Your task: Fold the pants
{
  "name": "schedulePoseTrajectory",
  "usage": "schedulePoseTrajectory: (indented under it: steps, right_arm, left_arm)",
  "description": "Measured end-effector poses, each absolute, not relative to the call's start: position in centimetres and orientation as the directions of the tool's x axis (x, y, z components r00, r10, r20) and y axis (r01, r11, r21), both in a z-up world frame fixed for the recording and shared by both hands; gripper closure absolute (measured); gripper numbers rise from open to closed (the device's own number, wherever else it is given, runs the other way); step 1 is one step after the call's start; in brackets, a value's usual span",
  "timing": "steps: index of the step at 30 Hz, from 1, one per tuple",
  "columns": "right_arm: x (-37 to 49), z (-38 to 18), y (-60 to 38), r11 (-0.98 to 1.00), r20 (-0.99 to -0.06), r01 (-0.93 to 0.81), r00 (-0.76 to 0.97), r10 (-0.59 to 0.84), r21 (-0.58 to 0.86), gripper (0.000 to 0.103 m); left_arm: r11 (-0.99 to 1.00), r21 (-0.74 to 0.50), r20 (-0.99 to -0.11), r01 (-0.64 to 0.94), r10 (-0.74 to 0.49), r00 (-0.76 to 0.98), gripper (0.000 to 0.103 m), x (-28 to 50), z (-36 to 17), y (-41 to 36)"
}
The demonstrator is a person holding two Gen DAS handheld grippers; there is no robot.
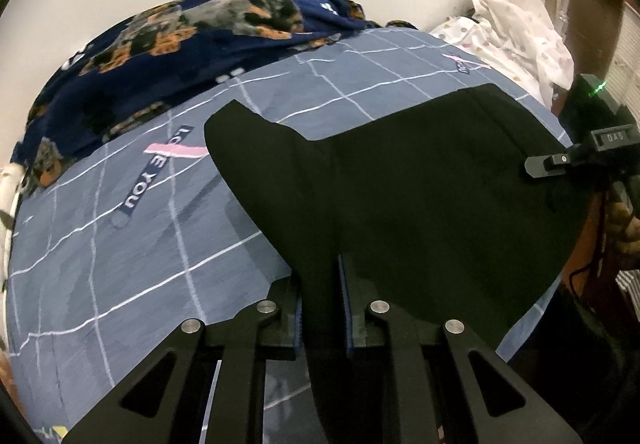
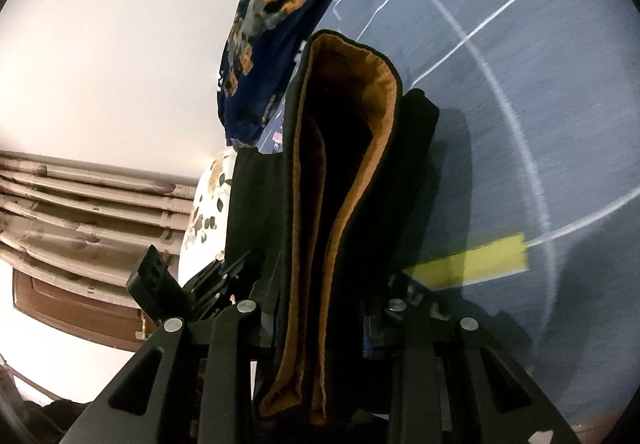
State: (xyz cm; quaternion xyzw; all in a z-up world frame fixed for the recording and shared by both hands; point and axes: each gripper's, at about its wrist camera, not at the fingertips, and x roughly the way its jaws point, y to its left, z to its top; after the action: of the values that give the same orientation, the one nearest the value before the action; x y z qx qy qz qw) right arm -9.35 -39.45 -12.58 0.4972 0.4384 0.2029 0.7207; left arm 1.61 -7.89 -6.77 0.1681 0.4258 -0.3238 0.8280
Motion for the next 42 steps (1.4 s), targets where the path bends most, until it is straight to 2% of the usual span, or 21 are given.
schedulePoseTrajectory:
  steps: [23, 42]
  right_arm:
    - [-1.4, -10.3, -30.4, 0.405, -0.382, 0.046, 0.442, 0.812, 0.913, 0.077]
    - [7.3, -9.9, -27.3, 0.404, -0.373, 0.011, 0.405, 0.835, 0.915, 0.077]
  left_arm:
    - [0.858, 0.002, -0.780, 0.513, -0.320, 0.537, 0.090, 5.3, -3.6, 2.4]
    - [0.906, 0.025, -0.750, 0.422, -0.262, 0.607, 0.090, 13.3, -2.8, 5.5]
